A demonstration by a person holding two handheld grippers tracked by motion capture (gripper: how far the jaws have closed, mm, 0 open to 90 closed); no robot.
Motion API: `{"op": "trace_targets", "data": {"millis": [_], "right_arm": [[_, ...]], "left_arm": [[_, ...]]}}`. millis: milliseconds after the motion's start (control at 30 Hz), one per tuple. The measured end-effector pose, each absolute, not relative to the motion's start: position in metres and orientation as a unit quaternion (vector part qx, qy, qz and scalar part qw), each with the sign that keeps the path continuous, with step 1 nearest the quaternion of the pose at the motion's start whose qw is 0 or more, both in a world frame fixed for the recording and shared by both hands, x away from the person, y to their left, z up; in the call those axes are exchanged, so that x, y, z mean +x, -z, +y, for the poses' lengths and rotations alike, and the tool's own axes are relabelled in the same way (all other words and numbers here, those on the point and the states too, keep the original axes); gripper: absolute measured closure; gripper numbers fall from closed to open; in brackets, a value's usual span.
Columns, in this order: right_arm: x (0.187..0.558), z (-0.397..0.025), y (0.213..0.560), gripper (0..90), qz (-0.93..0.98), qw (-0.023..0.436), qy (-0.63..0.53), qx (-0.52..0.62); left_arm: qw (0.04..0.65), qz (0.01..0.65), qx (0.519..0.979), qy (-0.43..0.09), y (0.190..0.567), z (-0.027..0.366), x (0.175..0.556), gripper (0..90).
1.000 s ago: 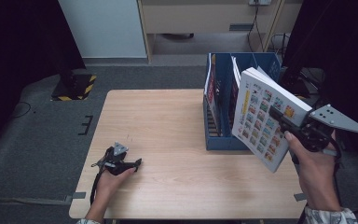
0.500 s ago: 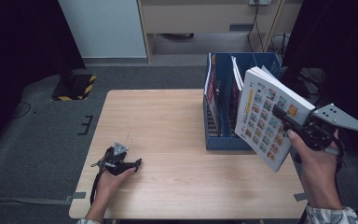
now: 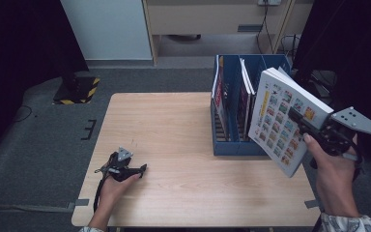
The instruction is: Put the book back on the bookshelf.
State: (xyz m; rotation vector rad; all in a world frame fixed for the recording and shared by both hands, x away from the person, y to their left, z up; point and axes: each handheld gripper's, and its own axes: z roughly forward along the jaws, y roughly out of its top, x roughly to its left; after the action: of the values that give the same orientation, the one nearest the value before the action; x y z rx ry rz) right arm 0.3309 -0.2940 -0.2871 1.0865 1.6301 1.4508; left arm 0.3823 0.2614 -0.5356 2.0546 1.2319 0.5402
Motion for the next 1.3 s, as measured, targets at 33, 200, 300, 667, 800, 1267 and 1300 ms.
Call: {"op": "trace_targets", "data": {"millis": [33, 200, 300, 667, 800, 1267, 1300], "right_arm": [[0.331, -0.295, 0.287, 73.9, 0.628, 0.345, -0.557, 0.419], [0.330, -0.300, 0.286, 73.9, 0.625, 0.352, -0.554, 0.423], [0.330, -0.303, 0.285, 73.9, 0.622, 0.354, -0.554, 0.426], [0.332, -0.315, 0.286, 73.9, 0.614, 0.364, -0.548, 0.437], [0.334, -0.318, 0.286, 73.9, 0.612, 0.368, -0.545, 0.439], [0.340, -0.323, 0.282, 73.9, 0.606, 0.377, -0.540, 0.446], [0.341, -0.323, 0.282, 73.9, 0.606, 0.378, -0.539, 0.446]], "left_arm": [[0.336, 0.472, 0.788, -0.207, 0.536, 0.261, 0.382, 15.2], [0.336, 0.473, 0.788, -0.207, 0.536, 0.261, 0.382, 15.1], [0.336, 0.473, 0.788, -0.207, 0.536, 0.261, 0.382, 15.1], [0.336, 0.473, 0.788, -0.208, 0.536, 0.261, 0.383, 15.1], [0.336, 0.473, 0.788, -0.208, 0.536, 0.261, 0.383, 15.1], [0.336, 0.473, 0.787, -0.208, 0.536, 0.261, 0.383, 15.0], [0.336, 0.473, 0.787, -0.208, 0.536, 0.261, 0.383, 15.0]]}}
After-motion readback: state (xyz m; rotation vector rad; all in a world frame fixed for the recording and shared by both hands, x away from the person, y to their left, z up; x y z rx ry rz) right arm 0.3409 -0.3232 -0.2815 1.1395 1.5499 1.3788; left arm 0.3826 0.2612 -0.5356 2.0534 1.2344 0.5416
